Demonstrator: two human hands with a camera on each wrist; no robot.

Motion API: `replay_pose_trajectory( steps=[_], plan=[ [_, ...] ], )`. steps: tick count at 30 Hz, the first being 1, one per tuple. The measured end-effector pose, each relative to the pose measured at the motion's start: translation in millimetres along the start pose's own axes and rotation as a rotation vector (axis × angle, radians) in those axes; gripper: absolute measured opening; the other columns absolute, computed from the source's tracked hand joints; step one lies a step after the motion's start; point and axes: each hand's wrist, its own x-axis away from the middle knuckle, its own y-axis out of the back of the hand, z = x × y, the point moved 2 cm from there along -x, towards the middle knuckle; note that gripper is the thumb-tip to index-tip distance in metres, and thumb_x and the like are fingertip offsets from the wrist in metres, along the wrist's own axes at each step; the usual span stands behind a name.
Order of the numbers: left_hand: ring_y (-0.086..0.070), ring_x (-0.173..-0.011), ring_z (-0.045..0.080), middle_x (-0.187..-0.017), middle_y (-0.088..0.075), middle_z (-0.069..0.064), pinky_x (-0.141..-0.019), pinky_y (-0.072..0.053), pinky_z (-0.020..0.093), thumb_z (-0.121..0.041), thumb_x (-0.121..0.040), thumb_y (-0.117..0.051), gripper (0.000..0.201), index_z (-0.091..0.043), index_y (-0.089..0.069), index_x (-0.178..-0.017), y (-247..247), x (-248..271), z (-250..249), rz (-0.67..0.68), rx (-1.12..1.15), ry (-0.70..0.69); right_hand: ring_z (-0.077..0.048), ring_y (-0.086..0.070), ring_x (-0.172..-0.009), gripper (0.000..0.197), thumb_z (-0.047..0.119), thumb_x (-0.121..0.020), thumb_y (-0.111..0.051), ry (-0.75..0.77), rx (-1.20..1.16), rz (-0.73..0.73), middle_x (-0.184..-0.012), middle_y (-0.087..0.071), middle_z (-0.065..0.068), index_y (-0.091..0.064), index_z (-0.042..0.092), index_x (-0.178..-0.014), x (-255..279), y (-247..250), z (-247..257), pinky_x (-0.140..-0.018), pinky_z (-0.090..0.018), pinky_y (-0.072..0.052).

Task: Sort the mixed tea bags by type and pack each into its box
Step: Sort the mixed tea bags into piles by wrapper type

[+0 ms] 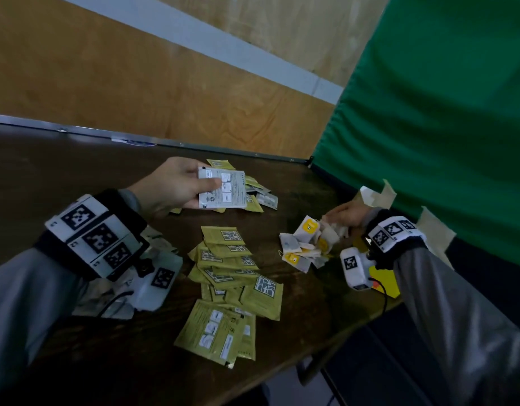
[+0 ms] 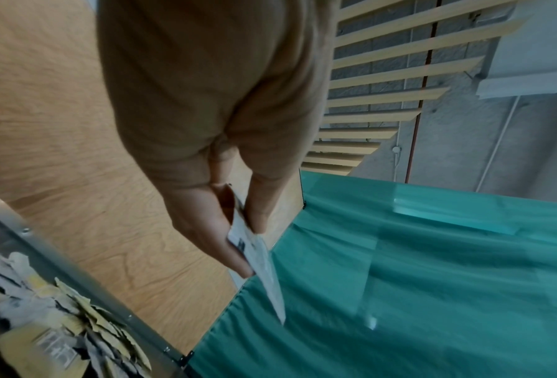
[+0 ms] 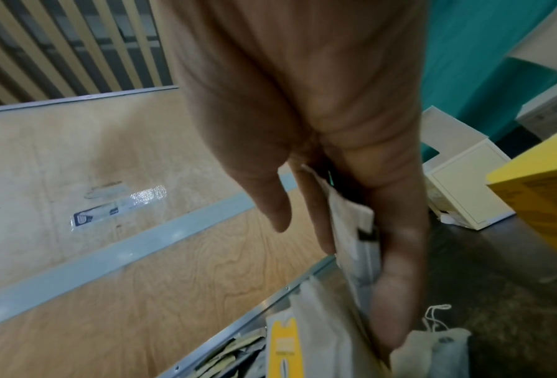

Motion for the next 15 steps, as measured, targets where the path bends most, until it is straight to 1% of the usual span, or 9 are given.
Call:
replay_pose_trajectory(
  steps=[2,3,4,6,8,10,12,13,15],
  plan=[
    [-0.068,-0.055,0.003,-0.087,-0.067,0.007,-0.048,-0.054,0.017,-0.003,-0.091,-0.057,0.007,-0.007,-0.06,-0.097,-1,0,1,0.014,0.013,0.006,-0.037,-0.064,-0.088,0.038,0.034,-0.086,-0.064,-0.047,-0.122,-0.019,-0.097,-0.065,-0.019,-0.065,0.001,-0.105,-11,3,-6,-0.081,-0.047,-0.054],
    [-0.068,-0.056,0.004,-0.087,-0.067,0.007,-0.049,-0.054,0.017,-0.003,-0.091,-0.057,0.006,-0.007,-0.06,-0.095,-2,0,1,0.019,0.017,0.008,-0.035,-0.063,-0.08,0.035,0.031,-0.087,-0.063,-0.058,-0.186,-0.037,-0.091,-0.064,-0.02,-0.064,-0.001,-0.1,-10,3,-5,-0.078,-0.046,-0.053],
    [-0.069,-0.056,0.004,-0.087,-0.067,0.007,-0.049,-0.054,0.018,-0.003,-0.091,-0.058,0.006,-0.008,-0.06,-0.094,-2,0,2,0.022,0.018,0.01,-0.033,-0.061,-0.072,0.027,0.026,-0.089,-0.062,-0.052,-0.248,-0.067,-0.088,-0.062,-0.019,-0.063,-0.001,-0.095,-4,4,-1,-0.069,-0.042,-0.053],
    [-0.069,-0.057,0.006,-0.087,-0.067,0.008,-0.049,-0.055,0.018,-0.004,-0.09,-0.058,0.007,-0.009,-0.06,-0.094,-2,-1,4,0.018,0.016,0.015,-0.03,-0.059,-0.072,0.01,0.01,-0.092,-0.055,-0.007,-0.34,-0.123,-0.095,-0.059,-0.019,-0.063,0.004,-0.095,7,5,6,-0.049,-0.032,-0.052],
    [-0.069,-0.061,0.008,-0.088,-0.067,0.007,-0.049,-0.055,0.018,-0.004,-0.09,-0.059,0.007,-0.009,-0.06,-0.096,-2,-2,4,0.011,0.009,0.018,-0.035,-0.061,-0.089,0.026,-0.003,-0.094,-0.044,0.071,-0.427,-0.17,-0.116,-0.054,-0.018,-0.062,0.012,-0.103,9,9,9,-0.041,-0.029,-0.054],
    [-0.068,-0.064,0.009,-0.089,-0.067,0.008,-0.05,-0.055,0.018,-0.004,-0.091,-0.058,0.008,-0.009,-0.06,-0.096,-1,-3,5,0.008,0.014,0.018,-0.036,-0.059,-0.096,0.035,-0.008,-0.092,-0.044,0.168,-0.508,-0.237,-0.128,-0.049,-0.018,-0.057,0.016,-0.114,14,11,14,-0.041,-0.029,-0.055],
    [-0.07,-0.062,0.008,-0.089,-0.067,0.008,-0.051,-0.056,0.019,-0.003,-0.092,-0.057,0.009,-0.009,-0.06,-0.098,0,-3,6,0.012,0.021,0.015,-0.033,-0.059,-0.091,0.05,-0.01,-0.088,-0.051,0.26,-0.619,-0.256,-0.125,-0.049,-0.014,-0.044,0.015,-0.13,21,10,21,-0.044,-0.032,-0.056],
    [-0.07,-0.064,0.009,-0.09,-0.068,0.008,-0.052,-0.056,0.019,-0.003,-0.092,-0.056,0.012,-0.008,-0.06,-0.101,0,-3,6,0.012,0.014,0.013,-0.031,-0.061,-0.087,0.056,-0.01,-0.086,-0.055,0.295,-0.676,-0.218,-0.122,-0.051,-0.014,-0.039,0.013,-0.135,28,9,26,-0.046,-0.033,-0.057],
    [-0.068,-0.075,0.013,-0.092,-0.068,0.007,-0.056,-0.058,0.021,-0.003,-0.092,-0.056,0.018,-0.007,-0.059,-0.11,-1,-4,8,0.017,-0.005,0.007,-0.023,-0.064,-0.08,0.051,-0.003,-0.084,-0.062,0.346,-0.714,-0.097,-0.115,-0.061,-0.016,-0.044,0.004,-0.131,42,2,40,-0.051,-0.029,-0.058]
  ],
)
